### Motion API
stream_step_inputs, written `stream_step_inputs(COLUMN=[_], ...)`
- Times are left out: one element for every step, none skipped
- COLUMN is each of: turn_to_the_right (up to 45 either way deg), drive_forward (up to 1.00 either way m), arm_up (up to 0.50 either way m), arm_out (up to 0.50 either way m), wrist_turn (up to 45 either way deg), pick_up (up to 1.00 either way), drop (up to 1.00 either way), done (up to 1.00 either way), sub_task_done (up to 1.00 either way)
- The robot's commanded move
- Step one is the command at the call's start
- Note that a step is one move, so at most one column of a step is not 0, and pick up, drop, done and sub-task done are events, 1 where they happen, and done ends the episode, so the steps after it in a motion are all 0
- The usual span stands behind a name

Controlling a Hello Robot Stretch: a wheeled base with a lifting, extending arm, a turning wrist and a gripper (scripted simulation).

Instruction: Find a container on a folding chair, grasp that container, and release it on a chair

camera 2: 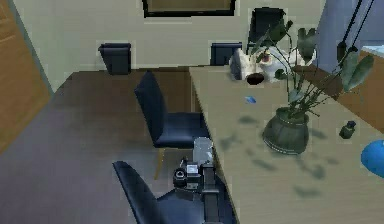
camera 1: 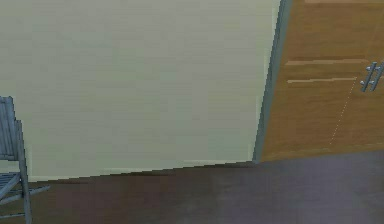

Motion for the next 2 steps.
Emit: stream_step_inputs(turn_to_the_right=[0.0, 0.0], drive_forward=[0.00, 0.00], arm_up=[0.00, 0.10], arm_out=[0.00, 0.00], wrist_turn=[0.0, 0.0], pick_up=[0.00, 0.00], drop=[1.00, 0.00], done=[0.00, 0.00], sub_task_done=[0.00, 0.00])
